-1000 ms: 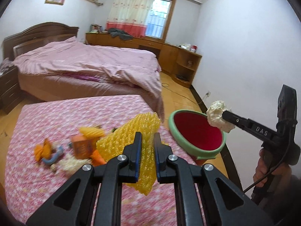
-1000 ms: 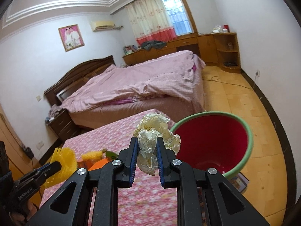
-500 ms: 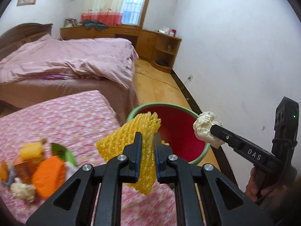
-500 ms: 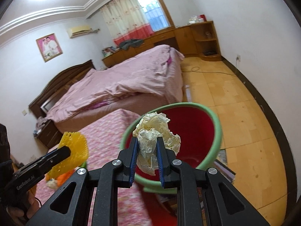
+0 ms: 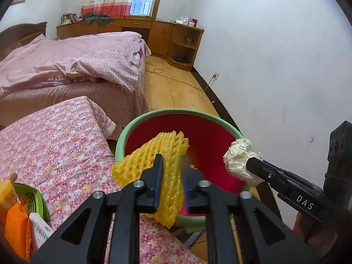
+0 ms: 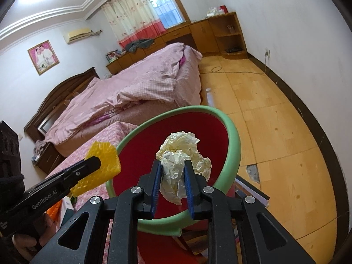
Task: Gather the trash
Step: 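Open both tools to drop the foam net and bag into the bin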
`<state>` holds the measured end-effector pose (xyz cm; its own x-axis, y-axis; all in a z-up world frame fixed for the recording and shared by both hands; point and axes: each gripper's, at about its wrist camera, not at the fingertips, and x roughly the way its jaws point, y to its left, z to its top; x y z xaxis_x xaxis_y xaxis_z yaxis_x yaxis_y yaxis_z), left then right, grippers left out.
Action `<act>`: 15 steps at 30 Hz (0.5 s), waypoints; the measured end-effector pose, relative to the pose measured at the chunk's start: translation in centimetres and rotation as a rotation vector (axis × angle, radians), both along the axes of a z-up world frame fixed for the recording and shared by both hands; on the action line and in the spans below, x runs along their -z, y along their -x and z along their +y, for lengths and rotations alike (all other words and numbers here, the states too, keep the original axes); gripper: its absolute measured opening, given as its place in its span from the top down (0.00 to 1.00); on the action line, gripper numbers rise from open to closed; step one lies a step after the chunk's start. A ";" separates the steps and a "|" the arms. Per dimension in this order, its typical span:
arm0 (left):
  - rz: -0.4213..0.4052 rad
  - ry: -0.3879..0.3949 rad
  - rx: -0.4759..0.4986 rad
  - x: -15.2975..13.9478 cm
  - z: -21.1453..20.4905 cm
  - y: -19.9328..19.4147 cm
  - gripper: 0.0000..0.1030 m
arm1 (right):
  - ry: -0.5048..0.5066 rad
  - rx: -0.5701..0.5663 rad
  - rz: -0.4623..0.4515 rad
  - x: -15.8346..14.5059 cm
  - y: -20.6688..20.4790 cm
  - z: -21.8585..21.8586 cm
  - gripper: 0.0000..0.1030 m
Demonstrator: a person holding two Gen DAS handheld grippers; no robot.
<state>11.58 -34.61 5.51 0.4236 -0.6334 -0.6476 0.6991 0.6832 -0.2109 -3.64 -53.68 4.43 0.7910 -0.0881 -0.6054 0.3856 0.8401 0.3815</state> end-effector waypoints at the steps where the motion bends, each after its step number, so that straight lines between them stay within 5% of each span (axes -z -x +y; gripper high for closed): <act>1: -0.007 -0.006 -0.002 0.0 -0.1 0.1 0.66 | -0.002 0.001 0.002 0.1 -0.1 0.0 0.78; 4: -0.026 0.002 -0.013 -0.1 0.2 0.3 0.53 | -0.010 0.009 0.002 0.2 -0.1 -0.2 0.74; 15: -0.038 0.020 -0.064 -1.8 2.6 0.9 0.52 | -0.028 0.005 -0.035 -0.7 0.4 0.6 0.62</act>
